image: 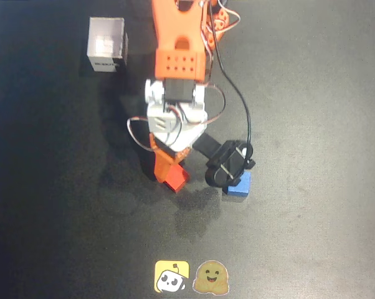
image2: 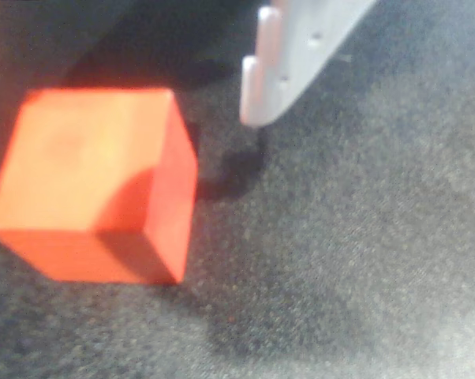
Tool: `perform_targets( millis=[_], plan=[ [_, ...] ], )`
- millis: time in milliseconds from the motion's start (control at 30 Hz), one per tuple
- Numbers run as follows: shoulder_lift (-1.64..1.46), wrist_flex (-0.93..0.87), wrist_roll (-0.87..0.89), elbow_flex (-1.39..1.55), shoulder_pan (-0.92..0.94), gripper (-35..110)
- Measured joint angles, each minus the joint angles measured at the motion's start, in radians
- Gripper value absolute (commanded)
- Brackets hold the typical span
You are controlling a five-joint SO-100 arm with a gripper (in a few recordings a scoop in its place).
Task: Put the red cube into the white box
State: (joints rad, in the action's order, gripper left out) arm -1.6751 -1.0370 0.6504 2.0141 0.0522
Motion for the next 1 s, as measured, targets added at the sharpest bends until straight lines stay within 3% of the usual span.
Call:
perform_targets(
  millis=[867,1000],
  plan=[
    [0.213,-0.025,0.003,-0.146,-0.003,24],
    [0.235,0.005,0.003,-0.146,-0.003,18]
  ],
)
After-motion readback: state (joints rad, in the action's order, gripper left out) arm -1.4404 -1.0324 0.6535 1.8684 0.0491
